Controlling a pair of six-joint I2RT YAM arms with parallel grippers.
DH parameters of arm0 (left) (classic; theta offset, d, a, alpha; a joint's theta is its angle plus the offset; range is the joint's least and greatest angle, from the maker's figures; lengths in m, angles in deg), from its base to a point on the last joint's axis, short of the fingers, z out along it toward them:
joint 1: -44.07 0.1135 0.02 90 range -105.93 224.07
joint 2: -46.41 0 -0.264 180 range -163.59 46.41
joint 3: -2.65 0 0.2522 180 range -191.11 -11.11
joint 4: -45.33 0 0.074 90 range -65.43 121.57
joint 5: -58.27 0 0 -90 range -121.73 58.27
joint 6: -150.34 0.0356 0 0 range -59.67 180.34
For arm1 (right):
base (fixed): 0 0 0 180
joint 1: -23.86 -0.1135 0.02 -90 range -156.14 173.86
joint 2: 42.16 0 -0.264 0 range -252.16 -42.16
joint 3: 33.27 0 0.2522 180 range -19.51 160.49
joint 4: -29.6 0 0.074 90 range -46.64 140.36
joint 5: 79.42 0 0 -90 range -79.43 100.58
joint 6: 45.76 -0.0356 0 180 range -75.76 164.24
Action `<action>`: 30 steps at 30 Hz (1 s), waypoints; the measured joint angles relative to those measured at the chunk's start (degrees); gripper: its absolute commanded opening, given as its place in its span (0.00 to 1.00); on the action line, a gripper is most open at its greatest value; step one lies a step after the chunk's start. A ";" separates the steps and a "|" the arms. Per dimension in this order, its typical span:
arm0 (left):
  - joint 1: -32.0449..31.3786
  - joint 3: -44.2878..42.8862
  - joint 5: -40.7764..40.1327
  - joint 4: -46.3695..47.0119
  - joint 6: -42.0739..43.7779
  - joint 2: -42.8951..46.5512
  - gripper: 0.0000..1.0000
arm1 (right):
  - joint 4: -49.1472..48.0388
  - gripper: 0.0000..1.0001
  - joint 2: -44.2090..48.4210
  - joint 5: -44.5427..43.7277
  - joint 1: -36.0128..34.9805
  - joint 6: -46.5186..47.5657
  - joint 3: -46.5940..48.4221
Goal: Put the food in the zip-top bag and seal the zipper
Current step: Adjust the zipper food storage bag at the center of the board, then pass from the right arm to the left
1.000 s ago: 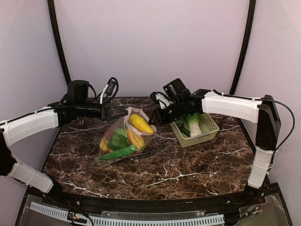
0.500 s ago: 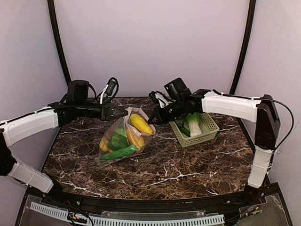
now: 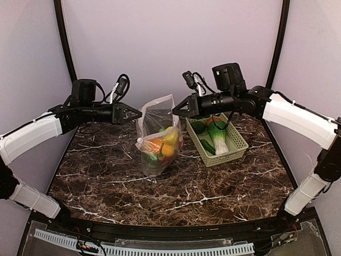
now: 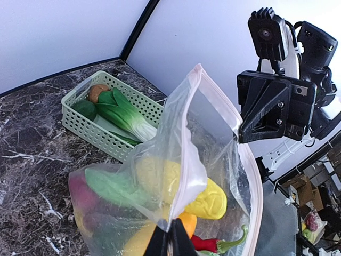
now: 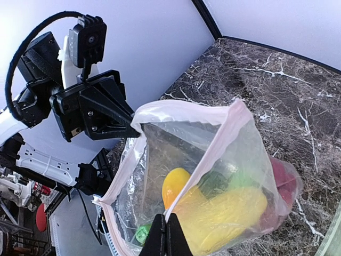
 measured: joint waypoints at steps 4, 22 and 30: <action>-0.02 -1.20 1.25 -0.07 -1.25 -0.94 0.65 | -1.25 0.00 0.74 -3.13 -1.27 -2.67 -1.51; -5.53 8.07 -4.42 -7.76 9.29 15.78 0.78 | -13.55 0.00 1.22 -23.12 -3.48 -16.79 -7.23; -7.34 12.46 -7.21 -9.77 11.04 16.81 0.52 | -13.70 0.00 -0.07 -24.74 -3.58 -17.20 -6.19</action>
